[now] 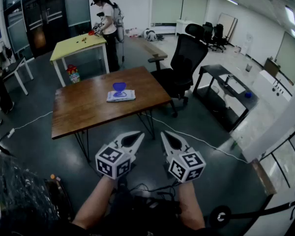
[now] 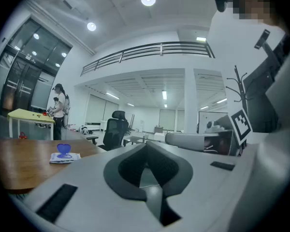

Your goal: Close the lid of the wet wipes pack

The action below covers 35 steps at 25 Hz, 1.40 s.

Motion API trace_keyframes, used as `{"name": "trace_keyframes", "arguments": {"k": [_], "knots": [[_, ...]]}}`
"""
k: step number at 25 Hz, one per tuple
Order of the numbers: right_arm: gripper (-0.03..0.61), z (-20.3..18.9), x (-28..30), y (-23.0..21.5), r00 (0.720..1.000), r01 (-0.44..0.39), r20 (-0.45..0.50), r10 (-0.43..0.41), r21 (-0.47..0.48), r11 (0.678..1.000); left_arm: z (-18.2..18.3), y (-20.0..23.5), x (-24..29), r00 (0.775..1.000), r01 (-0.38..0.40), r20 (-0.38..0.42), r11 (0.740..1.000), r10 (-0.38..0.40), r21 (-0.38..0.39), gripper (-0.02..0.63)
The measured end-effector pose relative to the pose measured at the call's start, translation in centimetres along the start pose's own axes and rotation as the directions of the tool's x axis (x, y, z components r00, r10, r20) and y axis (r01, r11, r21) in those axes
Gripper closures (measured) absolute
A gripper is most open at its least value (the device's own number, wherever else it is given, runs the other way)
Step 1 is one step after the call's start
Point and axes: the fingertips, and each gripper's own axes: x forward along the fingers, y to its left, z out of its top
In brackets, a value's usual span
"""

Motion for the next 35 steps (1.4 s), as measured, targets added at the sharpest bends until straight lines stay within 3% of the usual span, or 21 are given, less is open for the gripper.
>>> {"name": "trace_keyframes", "arguments": {"k": [20, 25, 35], "knots": [[0.569, -0.6, 2.1, 0.4, 1.0, -0.02, -0.021, 0.02, -0.034, 0.999, -0.2, 2.3, 0.0, 1.0, -0.017, 0.006, 1.0, 0.017, -0.01, 0.618], [0.571, -1.1, 4.0, -0.2, 0.999, 0.003, -0.048, -0.007, -0.082, 0.997, -0.6, 4.4, 0.6, 1.0, -0.026, 0.002, 0.999, 0.026, -0.026, 0.618], [0.571, -1.3, 11.3, -1.5, 0.996, -0.01, -0.084, 0.004, -0.078, 0.997, -0.8, 11.4, 2.6, 0.999, -0.05, -0.012, 0.998, 0.05, -0.048, 0.618]]}}
